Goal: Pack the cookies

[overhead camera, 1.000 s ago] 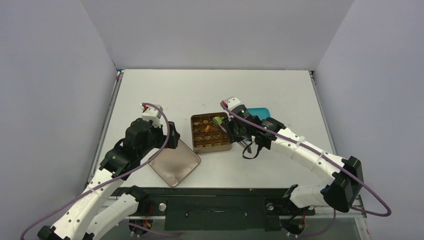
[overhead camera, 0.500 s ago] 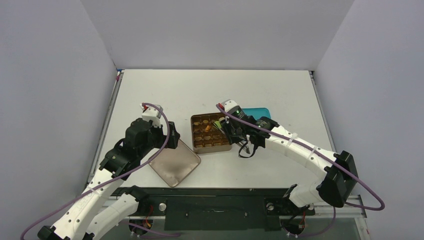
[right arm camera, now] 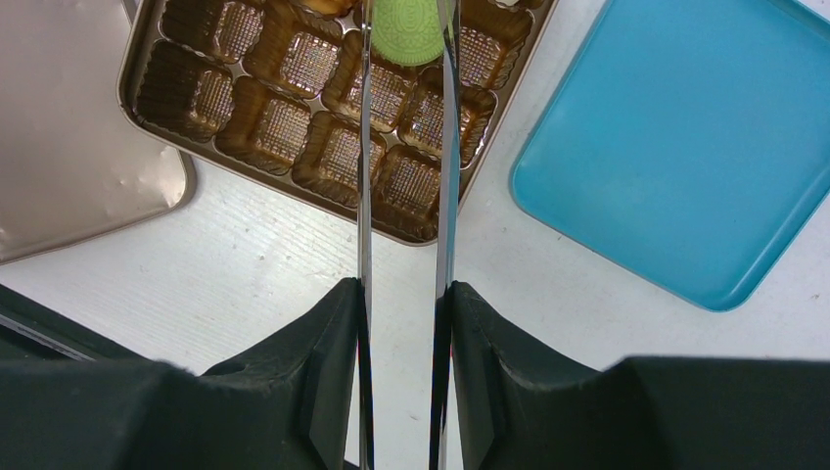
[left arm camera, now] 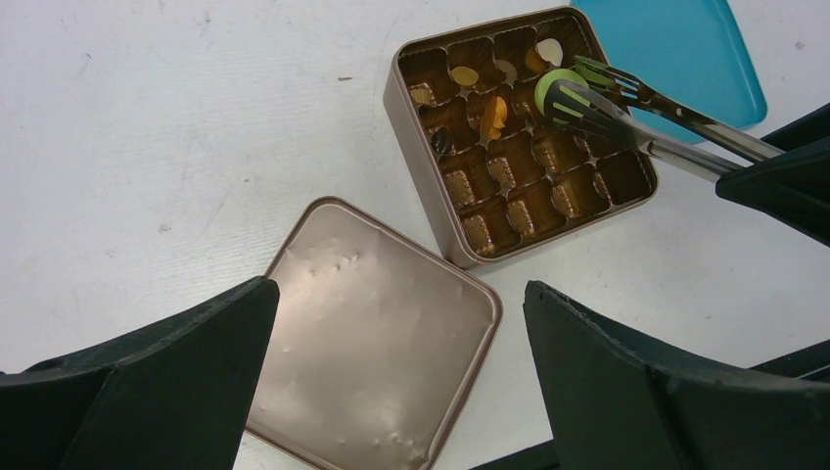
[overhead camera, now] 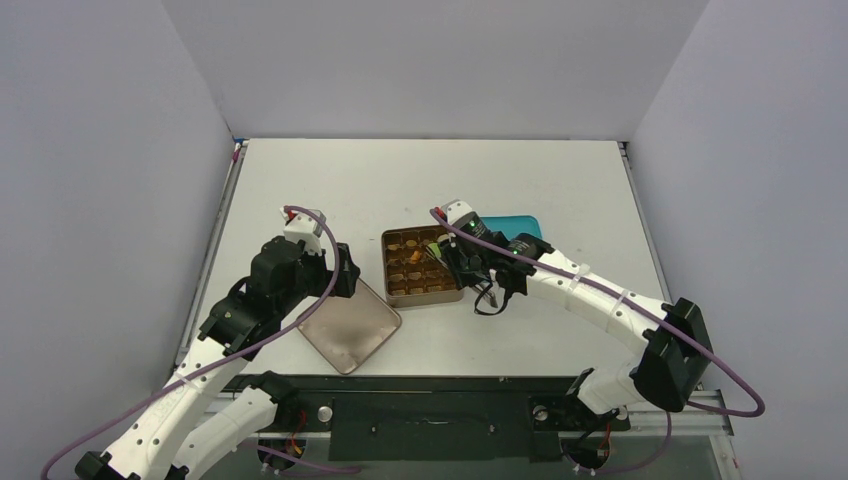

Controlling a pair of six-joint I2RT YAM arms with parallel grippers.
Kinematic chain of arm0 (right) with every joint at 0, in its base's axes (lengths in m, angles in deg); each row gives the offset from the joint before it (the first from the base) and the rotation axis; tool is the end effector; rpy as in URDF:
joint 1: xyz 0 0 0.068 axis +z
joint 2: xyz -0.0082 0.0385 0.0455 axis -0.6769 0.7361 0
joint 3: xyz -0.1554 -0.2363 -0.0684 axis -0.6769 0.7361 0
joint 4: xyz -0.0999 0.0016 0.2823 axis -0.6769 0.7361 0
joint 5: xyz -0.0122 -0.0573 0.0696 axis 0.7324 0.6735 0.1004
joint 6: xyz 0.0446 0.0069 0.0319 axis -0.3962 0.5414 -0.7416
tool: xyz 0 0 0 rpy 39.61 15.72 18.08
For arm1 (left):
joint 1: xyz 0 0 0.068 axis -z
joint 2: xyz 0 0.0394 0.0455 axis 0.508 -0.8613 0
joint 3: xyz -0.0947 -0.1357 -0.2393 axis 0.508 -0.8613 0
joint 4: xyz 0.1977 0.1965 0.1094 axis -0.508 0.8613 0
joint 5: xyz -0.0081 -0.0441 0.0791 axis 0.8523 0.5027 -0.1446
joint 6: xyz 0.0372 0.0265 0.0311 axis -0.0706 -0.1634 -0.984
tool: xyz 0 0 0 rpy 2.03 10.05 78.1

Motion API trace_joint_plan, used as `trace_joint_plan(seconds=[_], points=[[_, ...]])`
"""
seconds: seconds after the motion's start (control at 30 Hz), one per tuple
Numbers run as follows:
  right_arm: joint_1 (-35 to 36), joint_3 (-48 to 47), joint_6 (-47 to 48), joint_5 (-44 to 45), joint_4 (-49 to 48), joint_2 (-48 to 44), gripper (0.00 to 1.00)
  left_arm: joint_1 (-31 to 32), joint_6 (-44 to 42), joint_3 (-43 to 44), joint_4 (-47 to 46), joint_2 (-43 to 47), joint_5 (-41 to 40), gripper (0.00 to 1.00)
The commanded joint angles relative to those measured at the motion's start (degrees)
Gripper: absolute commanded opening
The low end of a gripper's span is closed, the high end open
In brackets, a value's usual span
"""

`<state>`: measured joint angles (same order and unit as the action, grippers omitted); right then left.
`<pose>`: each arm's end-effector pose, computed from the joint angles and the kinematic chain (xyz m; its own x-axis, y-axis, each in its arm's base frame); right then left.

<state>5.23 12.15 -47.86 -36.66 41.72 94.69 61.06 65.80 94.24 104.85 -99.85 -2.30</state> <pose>0.2260 0.2444 0.2913 -0.7023 -0.3803 -0.6018 -0.5341 0.8404 0.0921 0.1638 -0.0902 0.3317 -0.5195 -0.0648 -0.8520 0.2383 0.9466 -0.2173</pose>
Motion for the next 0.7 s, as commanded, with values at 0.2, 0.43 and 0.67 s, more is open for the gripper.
trace_joint_plan(seconds=[0.2, 0.43, 0.67], points=[[0.37, 0.26, -0.55, 2.38, -2.75, 0.38, 0.33, -0.38, 0.04, 0.73, -1.15, 0.39, 0.05, 0.97], [0.41, 0.62, -0.77, 2.33, -2.94, 0.40, 0.35, -0.38, 0.04, 0.74, -1.11, 0.41, -0.03, 0.97], [0.37, 0.52, -0.90, 2.28, -3.03, 0.60, 0.38, -0.38, 0.04, 0.72, -1.12, 0.39, -0.03, 0.97]])
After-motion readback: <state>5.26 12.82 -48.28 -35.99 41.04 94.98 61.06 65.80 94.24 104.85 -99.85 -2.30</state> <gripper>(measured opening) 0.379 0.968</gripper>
